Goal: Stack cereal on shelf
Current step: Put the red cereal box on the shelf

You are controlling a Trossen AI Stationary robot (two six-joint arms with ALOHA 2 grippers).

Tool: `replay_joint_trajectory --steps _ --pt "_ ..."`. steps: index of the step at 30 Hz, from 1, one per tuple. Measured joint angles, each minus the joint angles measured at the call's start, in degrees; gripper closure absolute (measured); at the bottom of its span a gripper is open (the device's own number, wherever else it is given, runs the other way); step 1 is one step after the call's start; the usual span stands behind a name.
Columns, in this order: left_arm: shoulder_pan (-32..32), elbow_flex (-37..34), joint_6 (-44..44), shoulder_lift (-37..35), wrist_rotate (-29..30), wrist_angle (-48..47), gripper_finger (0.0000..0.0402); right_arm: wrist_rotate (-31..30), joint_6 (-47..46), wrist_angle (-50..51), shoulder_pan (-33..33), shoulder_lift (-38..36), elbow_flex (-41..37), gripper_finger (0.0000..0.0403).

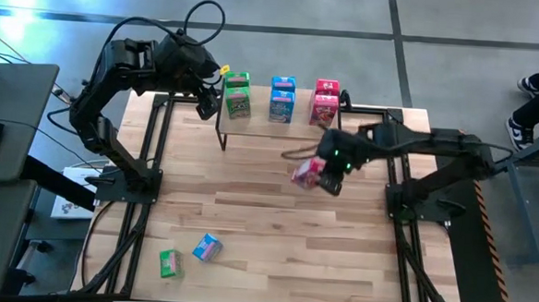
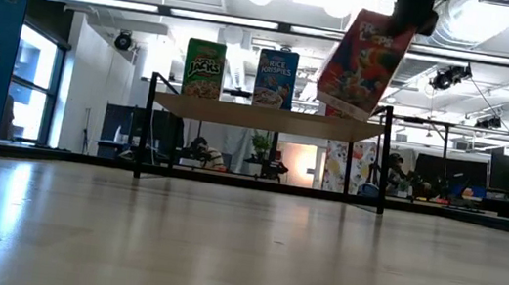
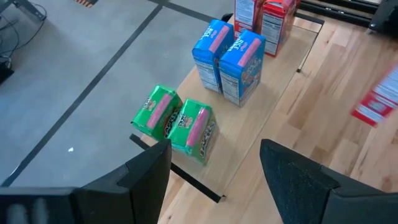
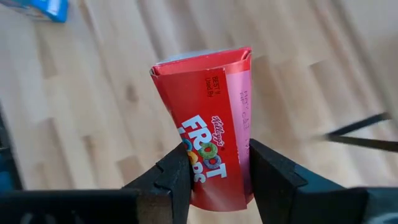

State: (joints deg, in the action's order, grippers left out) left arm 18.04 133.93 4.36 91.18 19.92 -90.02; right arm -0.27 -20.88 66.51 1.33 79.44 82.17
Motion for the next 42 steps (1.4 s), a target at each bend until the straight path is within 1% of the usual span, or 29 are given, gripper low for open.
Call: replay_joint_trajectory --steps 4,7,13,18,22,25,31,42 --pt "0.0 0.0 -0.02 0.0 0.01 0.0 0.0165 0.24 6.84 1.33 5.15 -1.22 0.07 0.0273" --pt "0.0 0.0 -0.04 0.0 0.01 0.0 0.0165 1.01 11.81 4.8 8.44 -0.99 2.56 0.0274" --pt "0.0 0.0 -0.04 0.0 -0.02 0.0 0.0165 0.7 22.14 11.2 13.45 1.6 12.79 0.0274" --pt "0.0 -0.02 -0.04 0.02 0.0 0.27 0.0165 -1.05 29.45 16.62 17.42 5.27 22.61 0.0273" --pt "0.0 -0.01 -0.04 0.02 -0.02 0.31 0.0165 -3.36 33.39 21.69 19.89 8.83 29.58 0.0274" --pt "0.0 0.0 -0.04 0.02 -0.02 0.31 0.0165 -3.68 35.52 23.64 21.32 11.68 33.0 0.0273" --pt "0.0 -0.01 0.02 0.02 -0.01 0.3 0.0165 -2.62 38.96 23.49 22.44 14.6 34.24 0.0273" --pt "0.0 0.0 -0.02 0.02 -0.02 0.57 0.0165 -3.33 40.1 23.53 22.44 16.18 33.99 0.0273"
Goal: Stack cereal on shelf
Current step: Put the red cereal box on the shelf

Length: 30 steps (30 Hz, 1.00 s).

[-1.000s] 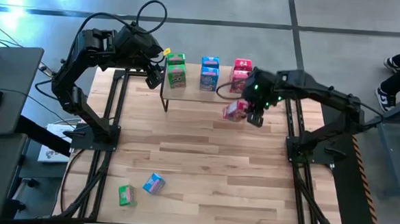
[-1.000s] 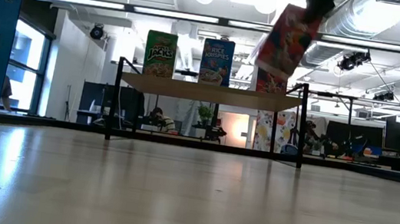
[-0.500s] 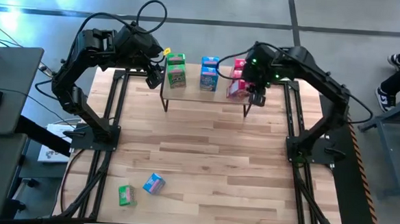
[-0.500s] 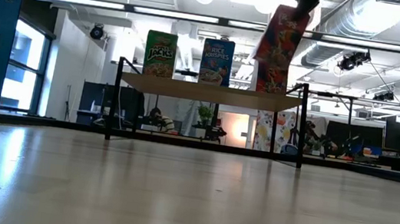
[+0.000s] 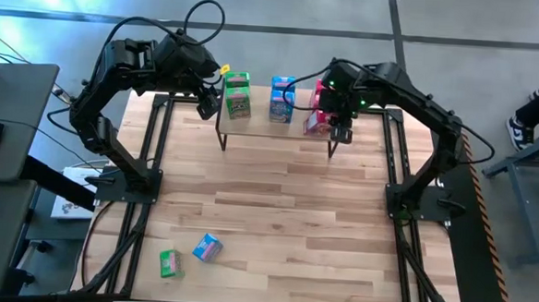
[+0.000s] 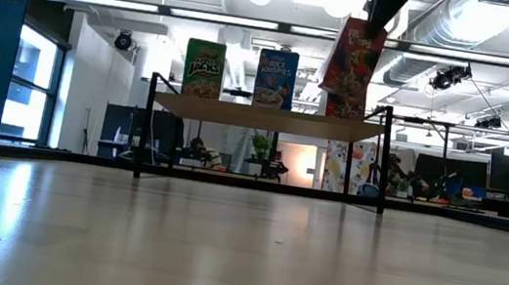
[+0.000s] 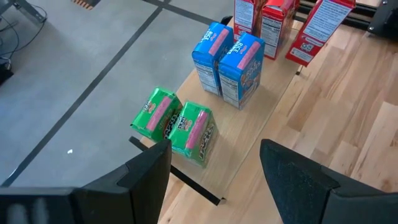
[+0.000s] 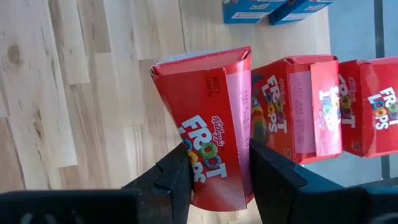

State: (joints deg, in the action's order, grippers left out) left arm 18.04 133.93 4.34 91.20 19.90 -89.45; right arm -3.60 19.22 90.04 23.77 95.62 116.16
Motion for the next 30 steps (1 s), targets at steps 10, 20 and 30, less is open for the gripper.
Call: replay_joint_trajectory --steps 10,20,30 --pt "0.0 0.0 -0.02 0.0 0.0 0.22 0.0165 -0.04 0.52 -0.02 1.3 0.04 -0.04 0.0273" --pt "0.0 -0.02 -0.02 0.0 0.0 0.2 0.0165 -0.42 -0.48 -0.02 1.38 0.04 -0.07 0.0273" --pt "0.0 -0.02 -0.02 0.0 0.0 0.17 0.0165 -1.93 -0.52 -0.02 1.38 0.02 -0.09 0.0273"
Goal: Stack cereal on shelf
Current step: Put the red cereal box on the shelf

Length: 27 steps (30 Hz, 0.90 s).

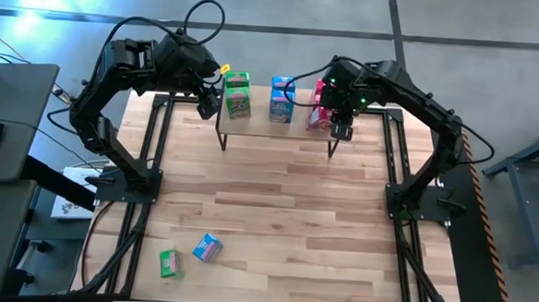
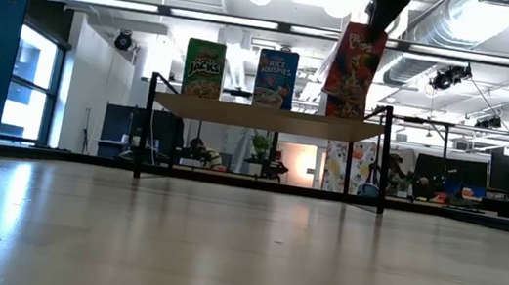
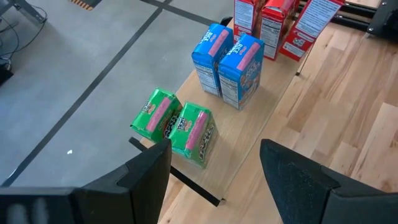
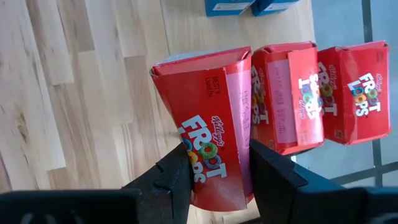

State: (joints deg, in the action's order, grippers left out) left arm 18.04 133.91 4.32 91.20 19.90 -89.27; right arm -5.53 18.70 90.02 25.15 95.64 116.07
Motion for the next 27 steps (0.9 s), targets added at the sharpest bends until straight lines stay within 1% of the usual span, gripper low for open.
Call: replay_joint_trajectory --steps 8,18,27 --pt "0.0 0.01 -0.01 0.0 -0.02 0.0 0.0165 -0.7 1.09 -0.02 -0.04 0.0 -3.57 0.0273" --pt "0.0 0.0 0.0 0.0 -0.02 0.0 0.0165 -1.57 2.38 -0.02 -0.04 0.05 -5.36 0.0273" --pt "0.0 0.0 0.0 0.0 -0.02 0.0 0.0165 -2.64 2.8 -0.8 -0.07 1.59 -5.57 0.0273"
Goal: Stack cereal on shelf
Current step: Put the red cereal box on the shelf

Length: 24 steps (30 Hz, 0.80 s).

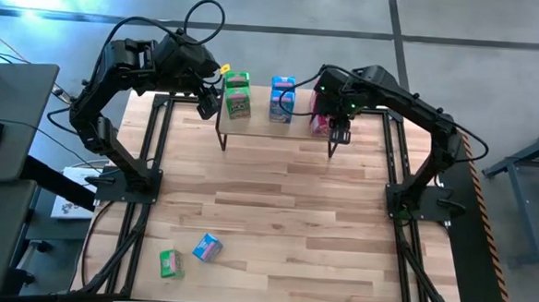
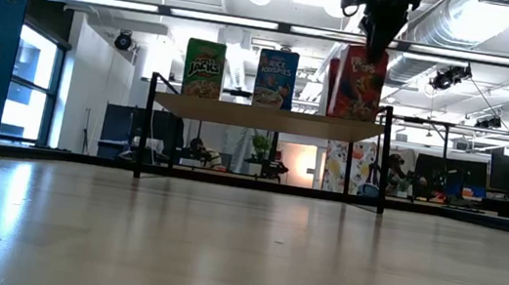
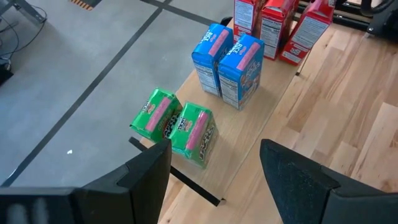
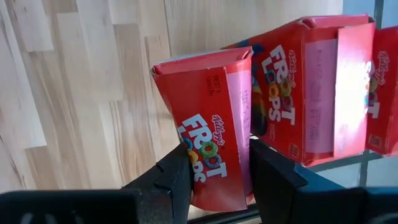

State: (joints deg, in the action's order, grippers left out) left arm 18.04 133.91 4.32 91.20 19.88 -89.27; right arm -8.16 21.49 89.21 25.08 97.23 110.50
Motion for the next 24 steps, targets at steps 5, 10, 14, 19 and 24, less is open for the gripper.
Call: replay_joint_trajectory --steps 5,10,14,19,24 --pt "-0.02 0.0 0.0 0.0 0.0 0.0 0.0165 0.29 0.02 -1.3 0.0 0.21 0.02 0.0273" --pt "-0.01 0.01 0.0 0.0 0.0 0.0 0.0165 0.35 0.02 -1.86 0.01 0.27 0.02 0.0273" --pt "0.0 0.01 0.0 0.0 0.0 0.0 0.0165 0.52 0.02 -2.11 0.01 0.29 0.02 0.0273" --pt "-0.02 0.0 0.0 0.0 0.02 0.0 0.0165 0.55 0.15 -2.1 0.02 0.29 0.02 0.0272" --pt "0.0 0.01 0.0 0.0 0.0 0.0 0.0165 0.44 0.07 -2.3 0.0 0.31 0.02 0.0242"
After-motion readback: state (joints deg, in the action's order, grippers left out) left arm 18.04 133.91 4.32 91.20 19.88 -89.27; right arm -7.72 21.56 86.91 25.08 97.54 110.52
